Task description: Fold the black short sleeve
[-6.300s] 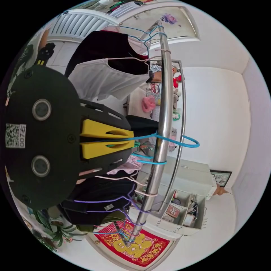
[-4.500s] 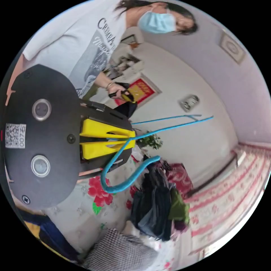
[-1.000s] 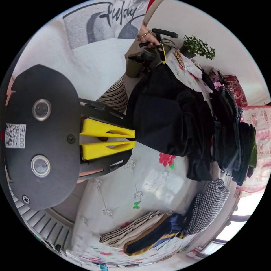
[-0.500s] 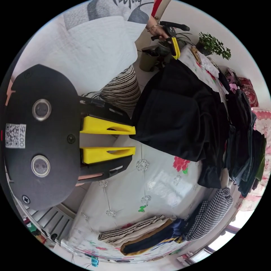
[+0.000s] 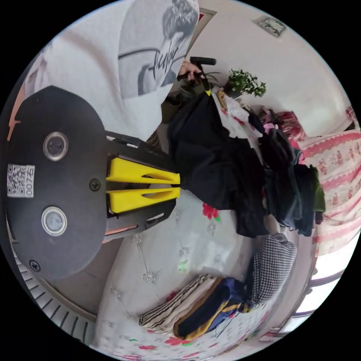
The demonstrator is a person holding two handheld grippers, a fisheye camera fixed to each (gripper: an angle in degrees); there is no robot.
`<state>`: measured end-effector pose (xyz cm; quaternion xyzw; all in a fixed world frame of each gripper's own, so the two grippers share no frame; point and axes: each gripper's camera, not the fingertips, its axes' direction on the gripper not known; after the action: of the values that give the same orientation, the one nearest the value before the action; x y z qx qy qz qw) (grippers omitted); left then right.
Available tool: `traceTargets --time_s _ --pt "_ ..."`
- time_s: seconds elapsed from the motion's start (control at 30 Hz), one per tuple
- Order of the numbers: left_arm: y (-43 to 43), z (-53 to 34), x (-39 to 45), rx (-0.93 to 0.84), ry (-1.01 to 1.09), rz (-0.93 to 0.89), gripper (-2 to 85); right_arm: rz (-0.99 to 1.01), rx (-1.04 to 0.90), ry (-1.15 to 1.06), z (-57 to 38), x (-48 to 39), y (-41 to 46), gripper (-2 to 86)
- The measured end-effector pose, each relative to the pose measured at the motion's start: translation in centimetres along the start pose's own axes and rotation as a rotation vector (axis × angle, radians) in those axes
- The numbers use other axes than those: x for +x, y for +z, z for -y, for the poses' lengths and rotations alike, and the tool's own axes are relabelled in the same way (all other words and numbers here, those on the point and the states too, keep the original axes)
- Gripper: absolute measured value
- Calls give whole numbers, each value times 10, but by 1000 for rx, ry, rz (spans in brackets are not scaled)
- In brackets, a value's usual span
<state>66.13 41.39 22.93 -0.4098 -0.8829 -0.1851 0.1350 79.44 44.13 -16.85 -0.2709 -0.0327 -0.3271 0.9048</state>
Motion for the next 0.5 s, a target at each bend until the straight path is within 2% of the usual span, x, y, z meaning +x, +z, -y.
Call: traceTargets --time_s 0.07,0.17,0.23,0.3,0.4,0.5 --pt "-60 -34 -48 171 -144 -195 -9 43 70 18 -10 6 -34 -2" --pt "-102 -71 -91 281 -227 -318 -9 184 158 41 -26 13 -74 -2" --pt "-109 -86 -108 301 -239 -309 -9 258 165 56 -32 17 -77 -2" --pt "-98 -93 -131 282 -263 -276 -9 262 110 102 -33 25 -58 -2" --pt "-48 -80 -185 247 -389 -341 -9 256 44 209 -12 41 -21 -2" --pt "7 -13 -223 236 -414 -410 -9 236 38 233 43 57 -2 -2"
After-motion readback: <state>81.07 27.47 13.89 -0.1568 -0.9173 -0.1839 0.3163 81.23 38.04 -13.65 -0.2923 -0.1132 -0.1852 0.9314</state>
